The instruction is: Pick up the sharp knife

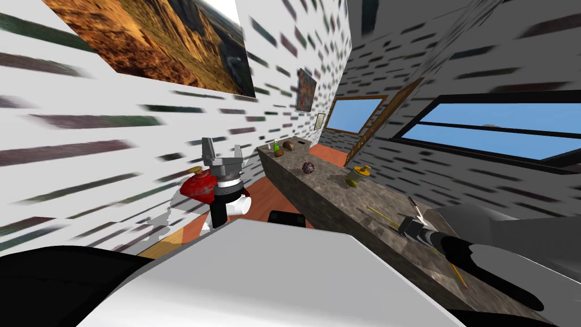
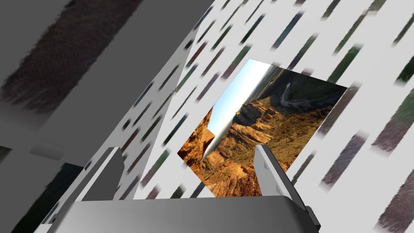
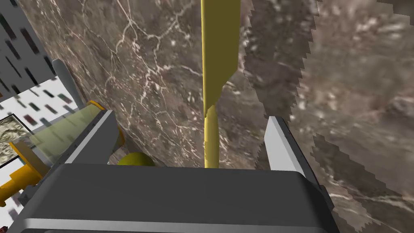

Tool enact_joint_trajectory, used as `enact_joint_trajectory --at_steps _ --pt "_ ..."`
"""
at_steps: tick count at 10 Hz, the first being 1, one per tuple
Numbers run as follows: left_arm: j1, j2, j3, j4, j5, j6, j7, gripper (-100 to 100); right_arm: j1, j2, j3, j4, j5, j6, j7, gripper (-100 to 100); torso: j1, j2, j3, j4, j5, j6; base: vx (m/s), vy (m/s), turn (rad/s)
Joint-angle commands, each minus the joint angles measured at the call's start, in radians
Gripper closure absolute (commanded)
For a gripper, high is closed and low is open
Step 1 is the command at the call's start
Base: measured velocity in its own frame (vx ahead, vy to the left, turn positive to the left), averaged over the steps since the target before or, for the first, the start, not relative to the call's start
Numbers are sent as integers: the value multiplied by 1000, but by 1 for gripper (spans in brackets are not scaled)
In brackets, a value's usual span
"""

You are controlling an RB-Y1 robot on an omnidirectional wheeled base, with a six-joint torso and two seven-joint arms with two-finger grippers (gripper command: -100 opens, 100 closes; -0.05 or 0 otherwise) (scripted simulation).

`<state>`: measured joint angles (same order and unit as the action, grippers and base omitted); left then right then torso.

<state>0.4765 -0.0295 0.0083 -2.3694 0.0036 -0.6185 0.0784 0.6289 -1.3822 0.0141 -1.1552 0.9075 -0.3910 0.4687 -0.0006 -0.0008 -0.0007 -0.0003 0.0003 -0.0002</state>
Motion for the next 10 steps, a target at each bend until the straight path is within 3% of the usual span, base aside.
enact_joint_trajectory --at_steps 1,6,10 --pt "0 0 0 0 0 0 0 0 34 -40 23 27 -7 -30 -33 -100 0 0 0 0 0 0 27 -1 231" --pt "0 0 0 0 0 0 0 0 133 -130 64 50 -23 -91 -115 -100 -1 0 0 0 0 0 18 -8 144" --pt "0 0 0 0 0 0 0 0 163 -174 103 67 -24 -173 -178 -100 -2 1 1 0 -1 1 4 -30 83"
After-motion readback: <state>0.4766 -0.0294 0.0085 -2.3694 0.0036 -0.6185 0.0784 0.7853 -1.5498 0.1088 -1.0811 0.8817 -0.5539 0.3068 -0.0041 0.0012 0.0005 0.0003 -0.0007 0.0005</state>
